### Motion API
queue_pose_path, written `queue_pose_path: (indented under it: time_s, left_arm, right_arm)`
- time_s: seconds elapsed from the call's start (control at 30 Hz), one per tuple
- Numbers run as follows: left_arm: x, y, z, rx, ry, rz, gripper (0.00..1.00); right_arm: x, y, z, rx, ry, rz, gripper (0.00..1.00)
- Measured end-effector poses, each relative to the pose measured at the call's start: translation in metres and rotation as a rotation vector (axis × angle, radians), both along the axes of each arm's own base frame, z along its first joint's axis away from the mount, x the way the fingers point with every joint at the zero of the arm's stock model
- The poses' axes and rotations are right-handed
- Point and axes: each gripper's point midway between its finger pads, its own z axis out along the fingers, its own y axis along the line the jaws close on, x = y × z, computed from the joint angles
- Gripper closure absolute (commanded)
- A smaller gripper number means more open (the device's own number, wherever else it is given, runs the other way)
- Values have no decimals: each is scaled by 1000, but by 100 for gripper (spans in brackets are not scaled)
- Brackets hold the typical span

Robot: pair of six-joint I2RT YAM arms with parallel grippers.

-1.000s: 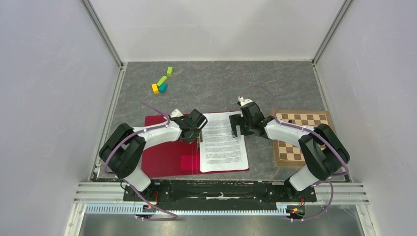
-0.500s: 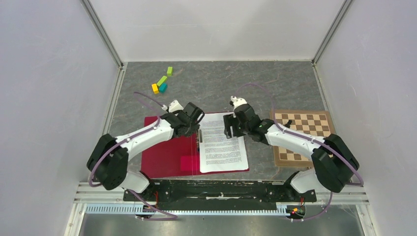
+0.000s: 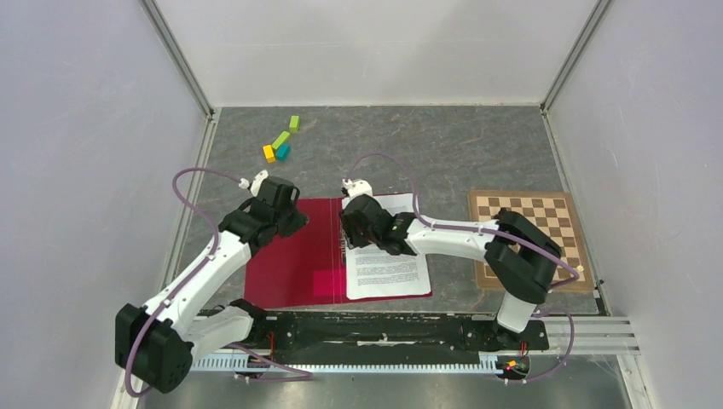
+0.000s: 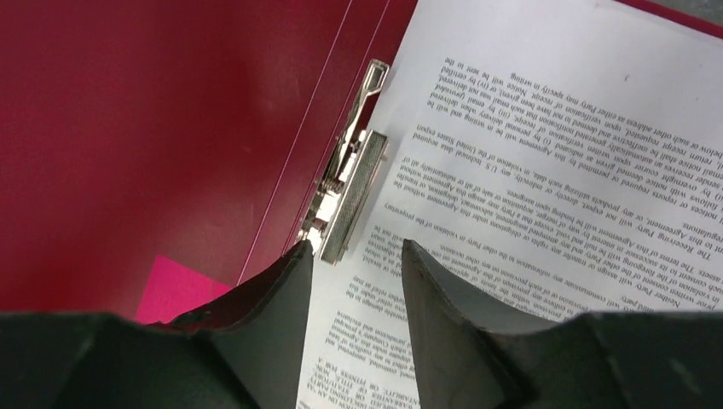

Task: Put the files into the folder

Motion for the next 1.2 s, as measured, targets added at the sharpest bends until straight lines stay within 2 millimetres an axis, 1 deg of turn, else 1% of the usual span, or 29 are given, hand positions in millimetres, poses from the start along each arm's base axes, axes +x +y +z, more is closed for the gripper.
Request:
queue_pose_path:
  time_s: [0.1,0.23,0.33,0.47,0.67,0.83,1.0,1.2]
  left_arm:
    - [-13,4,-6,0,24,-36,78]
    - [-19,4,-7,1,40,-73,79]
    - [-21,1,-7,-4,46,-94,80]
    - [-22,1,-8,-6,48,-103,81]
    - [-22,-2,-9,-18,56,-111,83]
    - [-25,-1,-16,-16,72,-113,84]
    - [-24,-2,-18,-17,73,-114,85]
    - [-25,-6,-22,-29,86,-126,86]
  right_arm:
    - [8,6,-5,-18,-12,-23,58]
    - [14,8,-12,-36,-18,-48,61]
    - [16,10,-17,-46,-16,-55,64]
    - [14,11,-22,-57,-9,-53,66]
    - [13,14,-25,-61,-5,-47,66]
    - [12,15,-28,-63,0,-44,69]
    - [11,17,-28,-52,2,-40,70]
    - [9,19,-37,-58,17,-29,70]
